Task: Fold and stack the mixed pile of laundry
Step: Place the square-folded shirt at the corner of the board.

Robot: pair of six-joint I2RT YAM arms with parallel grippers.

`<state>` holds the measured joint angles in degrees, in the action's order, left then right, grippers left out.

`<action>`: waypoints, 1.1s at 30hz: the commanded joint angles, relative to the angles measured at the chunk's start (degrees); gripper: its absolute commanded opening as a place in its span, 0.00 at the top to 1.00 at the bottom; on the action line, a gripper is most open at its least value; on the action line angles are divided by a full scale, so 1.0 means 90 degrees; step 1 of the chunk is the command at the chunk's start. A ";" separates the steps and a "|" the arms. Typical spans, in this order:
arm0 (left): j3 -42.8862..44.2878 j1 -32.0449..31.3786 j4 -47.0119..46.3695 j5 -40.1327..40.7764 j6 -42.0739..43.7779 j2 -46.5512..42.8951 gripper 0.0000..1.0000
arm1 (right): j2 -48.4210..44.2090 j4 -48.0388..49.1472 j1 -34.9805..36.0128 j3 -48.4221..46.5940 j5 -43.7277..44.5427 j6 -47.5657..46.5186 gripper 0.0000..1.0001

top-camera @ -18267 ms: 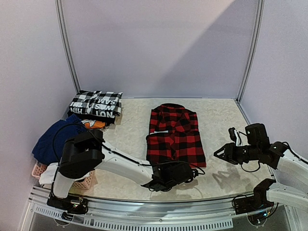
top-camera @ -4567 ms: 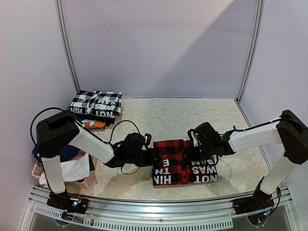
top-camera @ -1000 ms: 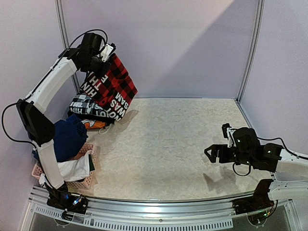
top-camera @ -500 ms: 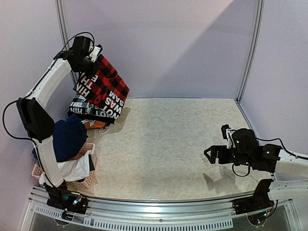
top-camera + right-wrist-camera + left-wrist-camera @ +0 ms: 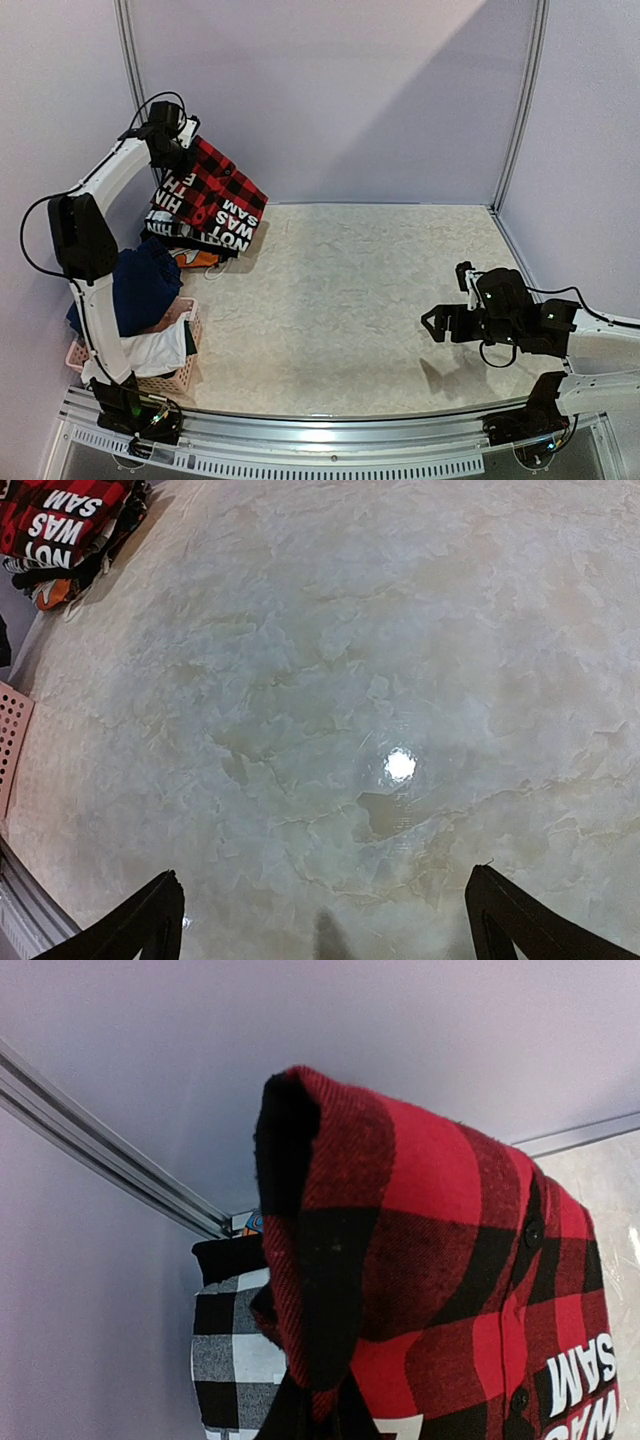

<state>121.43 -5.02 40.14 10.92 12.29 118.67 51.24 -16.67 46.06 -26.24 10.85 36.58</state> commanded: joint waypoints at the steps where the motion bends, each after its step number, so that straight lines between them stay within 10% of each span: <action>1: -0.0228 0.0294 -0.0909 -0.0344 -0.0224 0.0040 1.00 | 0.0068 0.0075 -0.0002 0.0064 -0.0034 -0.0001 0.01; 33: -0.0894 0.1296 -0.1548 -0.0357 -0.1330 0.0596 1.00 | 0.0180 0.0098 -0.0005 0.0074 -0.0027 0.0008 0.01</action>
<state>113.95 4.71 28.75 4.97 1.74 123.35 52.56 -16.56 46.06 -26.15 10.39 36.60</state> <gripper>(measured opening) 0.055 0.988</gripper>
